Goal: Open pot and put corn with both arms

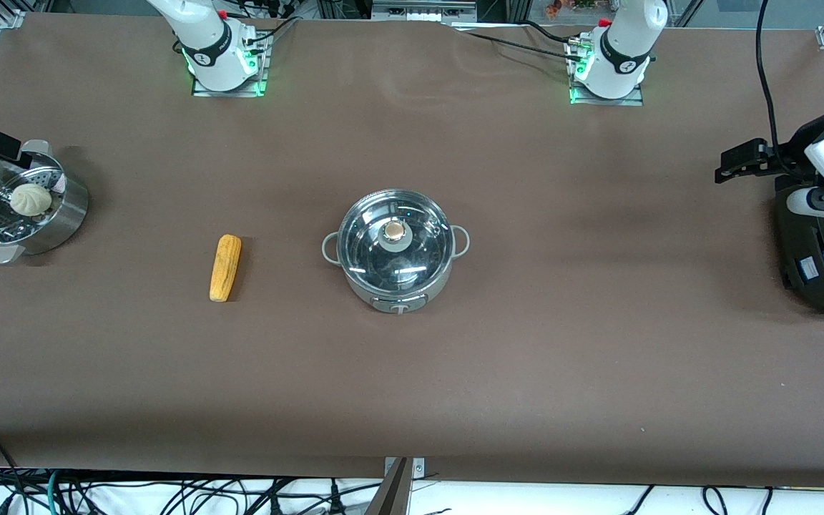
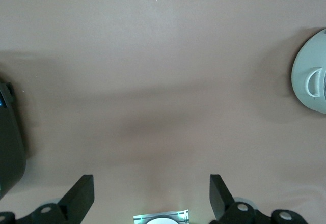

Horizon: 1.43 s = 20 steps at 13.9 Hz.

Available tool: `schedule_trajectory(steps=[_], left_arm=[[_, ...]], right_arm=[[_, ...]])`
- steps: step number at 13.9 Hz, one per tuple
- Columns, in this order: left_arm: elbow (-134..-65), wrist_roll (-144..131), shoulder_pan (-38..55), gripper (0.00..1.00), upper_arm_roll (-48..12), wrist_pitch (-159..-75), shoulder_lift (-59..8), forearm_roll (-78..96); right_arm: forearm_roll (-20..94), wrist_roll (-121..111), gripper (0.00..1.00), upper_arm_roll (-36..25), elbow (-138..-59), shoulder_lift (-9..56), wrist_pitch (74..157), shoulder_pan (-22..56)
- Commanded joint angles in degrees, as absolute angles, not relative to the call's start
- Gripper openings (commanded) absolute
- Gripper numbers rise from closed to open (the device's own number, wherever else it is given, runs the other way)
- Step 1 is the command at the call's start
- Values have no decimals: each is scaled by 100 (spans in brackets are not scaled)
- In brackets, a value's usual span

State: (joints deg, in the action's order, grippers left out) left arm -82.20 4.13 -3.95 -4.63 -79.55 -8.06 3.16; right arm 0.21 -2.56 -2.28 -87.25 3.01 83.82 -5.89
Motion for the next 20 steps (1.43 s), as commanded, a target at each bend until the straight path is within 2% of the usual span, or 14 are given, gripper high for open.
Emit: schedule_trajectory(steps=[1, 16, 20], left_arm=[[-8209, 527, -387, 100, -475, -7989, -852, 185], [-8226, 518, -448, 100, -466, -7945, -1002, 176], [-8209, 186, -19, 100, -483, -7998, -1169, 272]], right_arm=[[44, -229, 100, -211, -8719, 281, 8629, -589], [123, -220, 100, -202, -8719, 281, 8596, -589], [141, -255, 100, -202, -8719, 281, 8587, -589]])
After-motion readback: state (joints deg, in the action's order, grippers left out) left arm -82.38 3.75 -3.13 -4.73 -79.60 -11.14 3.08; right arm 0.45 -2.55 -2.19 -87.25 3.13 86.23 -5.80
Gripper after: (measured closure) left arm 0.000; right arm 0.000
